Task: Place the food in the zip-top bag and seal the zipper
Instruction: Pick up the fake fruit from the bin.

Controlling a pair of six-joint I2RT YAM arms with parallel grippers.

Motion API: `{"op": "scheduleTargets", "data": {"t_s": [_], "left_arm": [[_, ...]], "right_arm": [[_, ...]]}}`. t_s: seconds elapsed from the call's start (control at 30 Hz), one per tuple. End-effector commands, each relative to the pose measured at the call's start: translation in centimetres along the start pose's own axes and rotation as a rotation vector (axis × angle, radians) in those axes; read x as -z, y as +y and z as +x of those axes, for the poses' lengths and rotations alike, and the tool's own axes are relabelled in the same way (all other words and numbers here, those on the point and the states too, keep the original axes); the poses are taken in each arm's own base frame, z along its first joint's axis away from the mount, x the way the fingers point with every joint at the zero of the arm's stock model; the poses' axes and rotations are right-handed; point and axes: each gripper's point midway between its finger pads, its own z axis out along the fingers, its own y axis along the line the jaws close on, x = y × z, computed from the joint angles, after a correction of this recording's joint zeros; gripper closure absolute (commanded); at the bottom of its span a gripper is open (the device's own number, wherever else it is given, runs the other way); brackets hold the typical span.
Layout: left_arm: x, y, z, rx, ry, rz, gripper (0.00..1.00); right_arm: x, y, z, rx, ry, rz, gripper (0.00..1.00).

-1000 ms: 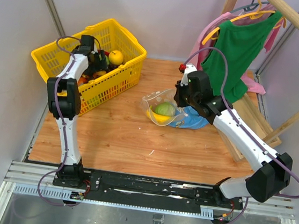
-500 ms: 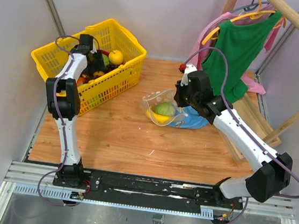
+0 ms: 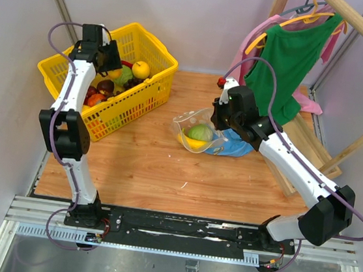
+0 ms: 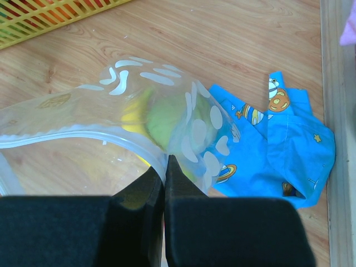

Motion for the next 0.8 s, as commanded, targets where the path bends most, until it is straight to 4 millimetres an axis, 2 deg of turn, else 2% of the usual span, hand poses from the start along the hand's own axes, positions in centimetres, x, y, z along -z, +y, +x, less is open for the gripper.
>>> {"op": "scheduleTargets", "data": {"t_s": [0.0, 0.3, 0.43, 0.6, 0.77], "left_arm": [[3.5, -1.0, -2.3, -0.015, -0.086, 0.037, 0.82], [9.2, -3.8, -3.8, -0.022, -0.168, 0.153, 0.86], [12.5, -6.0, -4.0, -0.049, -0.196, 0.238, 0.87], [16.5, -9.8, -3.0, -0.126, -0.215, 0.354, 0.89], [19.9, -14.2, -0.4, -0.186, -0.195, 0.507, 0.91]], "right_arm": [[0.2, -0.6, -0.7, -0.012, -0.025, 0.006, 0.99], [0.2, -0.2, -0.9, -0.017, -0.031, -0.009, 0.99], [0.2, -0.2, -0.9, -0.023, -0.030, -0.011, 0.99], [0.2, 0.0, -1.2, -0.027, -0.036, -0.019, 0.99], [0.0, 0.1, -1.2, -0.035, -0.031, -0.023, 1.00]]}}
